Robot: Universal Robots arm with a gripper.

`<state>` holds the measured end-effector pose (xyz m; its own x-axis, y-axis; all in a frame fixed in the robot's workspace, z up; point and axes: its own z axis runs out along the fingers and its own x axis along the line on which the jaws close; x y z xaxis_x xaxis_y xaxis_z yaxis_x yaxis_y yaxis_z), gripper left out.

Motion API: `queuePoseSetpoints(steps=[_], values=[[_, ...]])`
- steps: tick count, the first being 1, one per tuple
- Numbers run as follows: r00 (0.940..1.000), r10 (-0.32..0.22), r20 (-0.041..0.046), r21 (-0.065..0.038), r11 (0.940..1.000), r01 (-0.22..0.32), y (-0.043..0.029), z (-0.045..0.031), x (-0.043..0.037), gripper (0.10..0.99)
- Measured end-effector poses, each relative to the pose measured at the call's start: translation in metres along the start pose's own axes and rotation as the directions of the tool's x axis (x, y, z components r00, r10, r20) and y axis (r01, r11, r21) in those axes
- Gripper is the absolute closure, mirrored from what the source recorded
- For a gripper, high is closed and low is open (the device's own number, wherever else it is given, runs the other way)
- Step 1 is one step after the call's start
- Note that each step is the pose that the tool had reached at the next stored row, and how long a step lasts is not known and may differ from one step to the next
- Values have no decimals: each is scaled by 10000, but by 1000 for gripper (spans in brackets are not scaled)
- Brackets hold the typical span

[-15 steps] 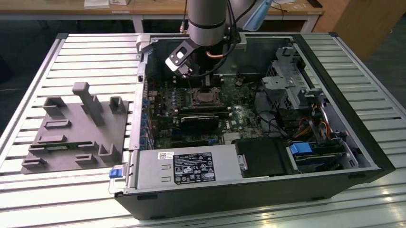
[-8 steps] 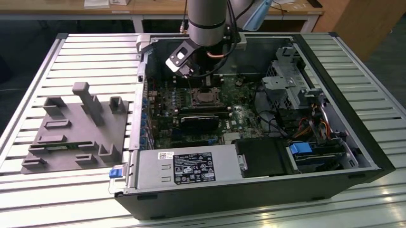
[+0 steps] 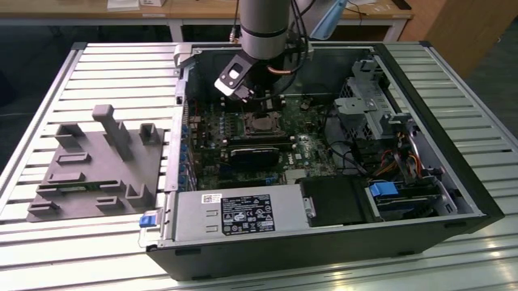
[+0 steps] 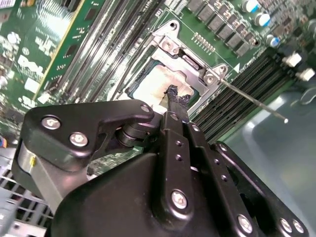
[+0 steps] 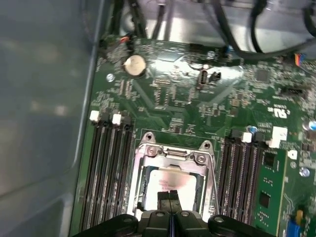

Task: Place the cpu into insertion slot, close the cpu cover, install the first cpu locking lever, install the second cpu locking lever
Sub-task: 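Close the cpu cover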

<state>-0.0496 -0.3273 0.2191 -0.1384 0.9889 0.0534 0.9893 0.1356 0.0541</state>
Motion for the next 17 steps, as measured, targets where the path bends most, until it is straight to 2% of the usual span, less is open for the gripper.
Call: queuePoseSetpoints(steps=[5,9,13,17], values=[[9960,-896,-49,46,9960,896,0,3,0,980],[9867,-1623,-91,81,9867,1624,-1,5,0,980],[9722,-2337,-134,113,9722,2338,-1,8,-1,980],[9524,-3043,-183,139,9524,3046,-1,10,-1,980]])
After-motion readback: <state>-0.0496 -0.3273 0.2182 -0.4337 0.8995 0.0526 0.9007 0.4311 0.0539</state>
